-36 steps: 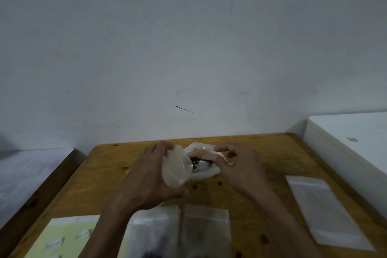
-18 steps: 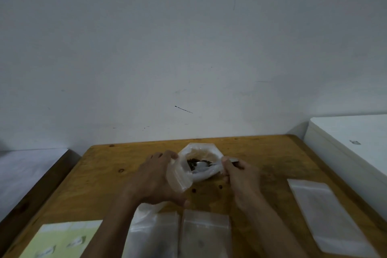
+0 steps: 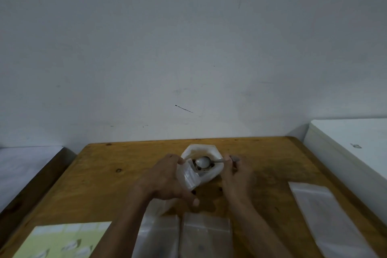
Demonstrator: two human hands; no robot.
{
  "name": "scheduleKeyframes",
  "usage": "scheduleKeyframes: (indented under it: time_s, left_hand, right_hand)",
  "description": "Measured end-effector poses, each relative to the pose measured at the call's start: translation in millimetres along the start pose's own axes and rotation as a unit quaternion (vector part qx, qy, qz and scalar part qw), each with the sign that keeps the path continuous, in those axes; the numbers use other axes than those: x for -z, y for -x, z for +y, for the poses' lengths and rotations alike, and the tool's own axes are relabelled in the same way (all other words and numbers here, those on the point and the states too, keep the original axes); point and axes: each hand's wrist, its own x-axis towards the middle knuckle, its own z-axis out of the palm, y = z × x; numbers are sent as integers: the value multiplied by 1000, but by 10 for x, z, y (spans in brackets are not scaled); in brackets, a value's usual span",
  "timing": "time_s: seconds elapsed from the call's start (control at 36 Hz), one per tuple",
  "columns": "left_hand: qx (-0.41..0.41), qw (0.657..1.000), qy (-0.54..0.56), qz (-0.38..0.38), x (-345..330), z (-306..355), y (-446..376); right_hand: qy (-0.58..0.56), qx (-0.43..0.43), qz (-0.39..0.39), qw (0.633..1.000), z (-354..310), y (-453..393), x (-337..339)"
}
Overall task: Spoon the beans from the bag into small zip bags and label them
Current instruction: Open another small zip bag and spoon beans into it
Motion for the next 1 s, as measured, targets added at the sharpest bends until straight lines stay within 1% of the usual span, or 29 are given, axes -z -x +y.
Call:
scheduleKeyframes:
  time_s: [0.06, 0.14, 0.28, 0.33, 0.44, 0.56, 0.67, 0.75, 0.81, 0.89, 1.0]
  left_hand:
    - [5, 1000, 9, 8, -5, -18, 4]
    - [7, 1000, 18, 17, -11, -46, 8]
    - [9, 999, 33, 21, -10, -84, 48]
    - [14, 999, 37, 23, -5, -95, 63]
    - [18, 999, 35, 27, -7, -113, 80]
    - [26, 999, 35, 16, -9, -110, 83]
    - [32, 999, 40, 18, -4, -99, 96]
    - [36, 999, 29, 13, 1, -87, 112]
    - [38, 999, 28, 19, -2, -80, 110]
    - [41, 999, 23, 17, -17, -72, 112]
    - [39, 999, 18, 19, -52, -58, 113]
  right_hand:
    - [26, 28, 0, 999, -42, -7, 0]
    - [43, 81, -23, 995, -156, 2, 29]
    - [35, 223, -38, 973, -274, 59, 73]
    - [49, 259, -36, 964, -271, 46, 84]
    - [41, 300, -26, 953, -269, -5, 144]
    - [50, 349, -35, 935, -275, 1, 172]
    - [22, 334, -52, 941, -261, -38, 198]
    - [37, 306, -105, 946, -191, -67, 209]
    - [40, 306, -113, 944, -162, -78, 207]
    - [67, 346, -79, 932, -127, -49, 217]
    - [169, 430, -29, 886, -23, 65, 298]
